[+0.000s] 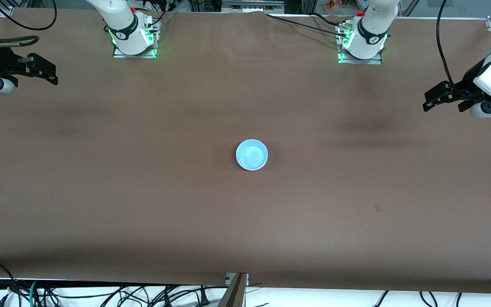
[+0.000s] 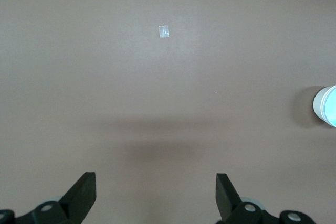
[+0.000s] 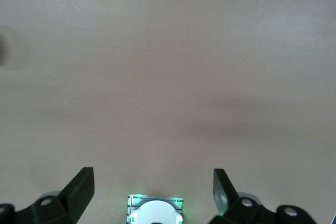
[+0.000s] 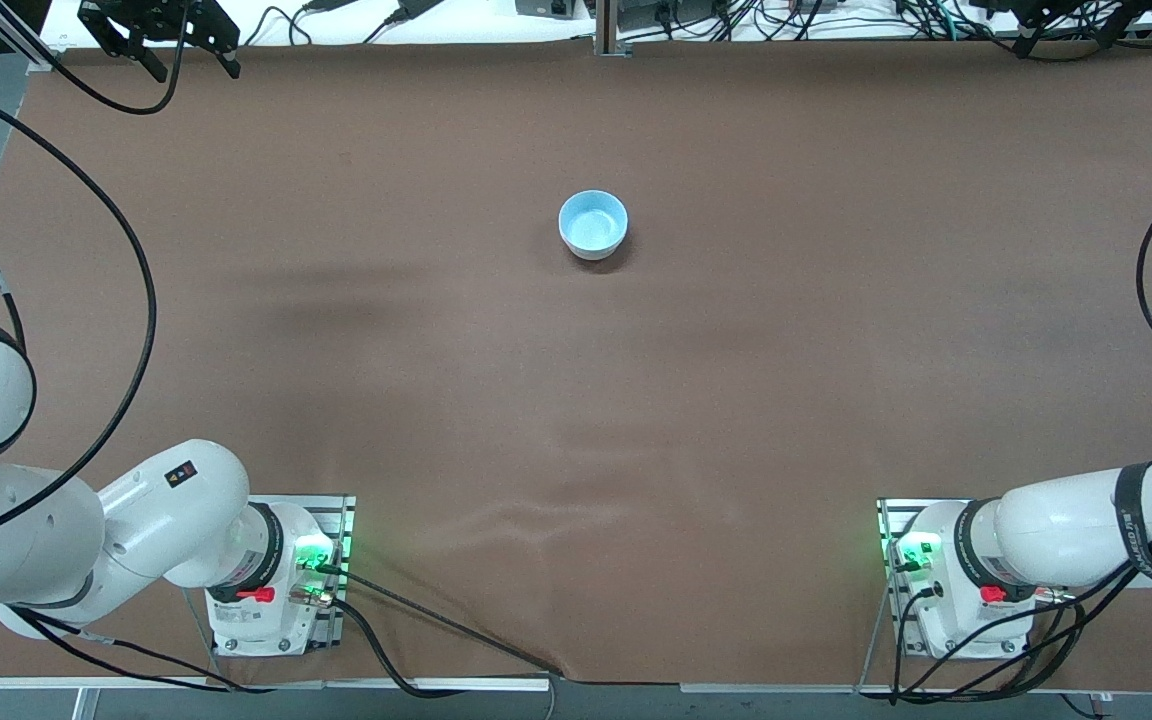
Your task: Stack pink and blue bowls on white bowl
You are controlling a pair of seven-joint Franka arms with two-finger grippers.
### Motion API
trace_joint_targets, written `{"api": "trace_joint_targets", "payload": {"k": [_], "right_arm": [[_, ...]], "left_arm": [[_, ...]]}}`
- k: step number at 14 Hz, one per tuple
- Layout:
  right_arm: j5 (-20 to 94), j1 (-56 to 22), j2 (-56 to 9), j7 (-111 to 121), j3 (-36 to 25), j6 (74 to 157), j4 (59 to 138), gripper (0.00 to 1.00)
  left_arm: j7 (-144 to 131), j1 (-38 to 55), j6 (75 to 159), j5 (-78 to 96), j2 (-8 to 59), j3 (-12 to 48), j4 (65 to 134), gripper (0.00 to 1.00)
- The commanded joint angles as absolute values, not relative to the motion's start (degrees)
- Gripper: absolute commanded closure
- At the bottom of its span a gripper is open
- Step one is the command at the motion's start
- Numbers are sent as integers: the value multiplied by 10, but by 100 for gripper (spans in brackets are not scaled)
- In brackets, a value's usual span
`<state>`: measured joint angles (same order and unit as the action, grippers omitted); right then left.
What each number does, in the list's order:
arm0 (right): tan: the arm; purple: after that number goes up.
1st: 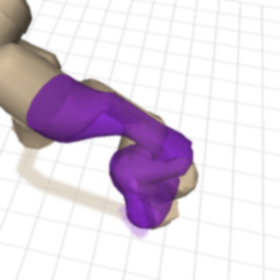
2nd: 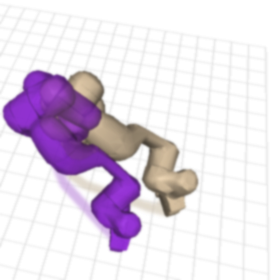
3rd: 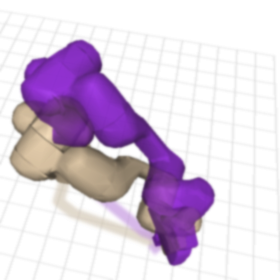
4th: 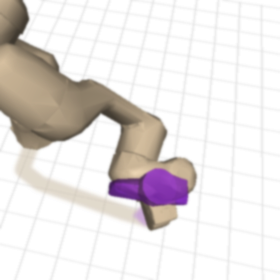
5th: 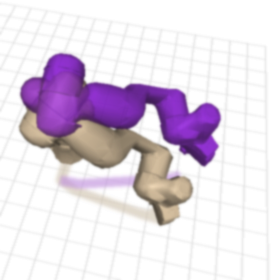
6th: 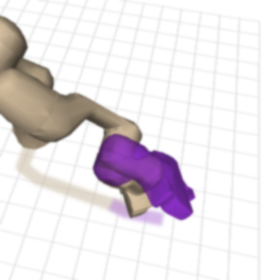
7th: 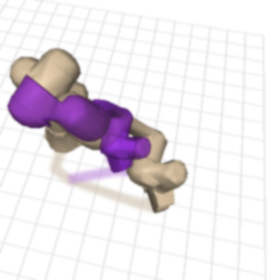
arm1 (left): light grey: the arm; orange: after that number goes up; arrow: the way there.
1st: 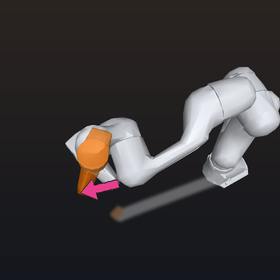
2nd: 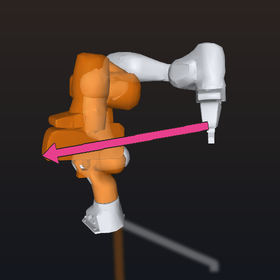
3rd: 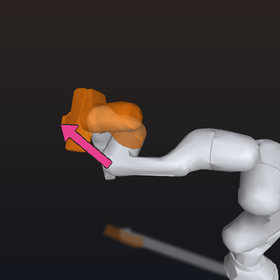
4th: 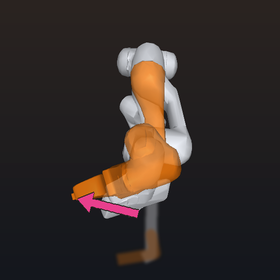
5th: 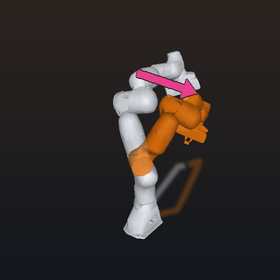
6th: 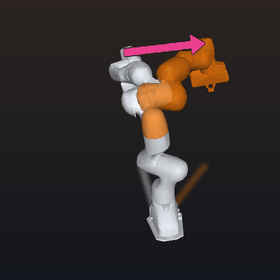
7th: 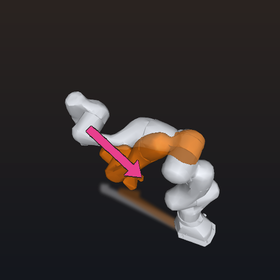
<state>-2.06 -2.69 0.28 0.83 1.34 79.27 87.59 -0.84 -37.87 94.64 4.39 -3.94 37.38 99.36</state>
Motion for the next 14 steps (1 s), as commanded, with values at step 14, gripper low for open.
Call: {"api": "trace_joint_targets", "payload": {"k": [14], "right_arm": [[-18,-7,-5,4,15,788,868,0]], "left_arm": [[-4,-12,940,47,-7,14,958,0]]}}
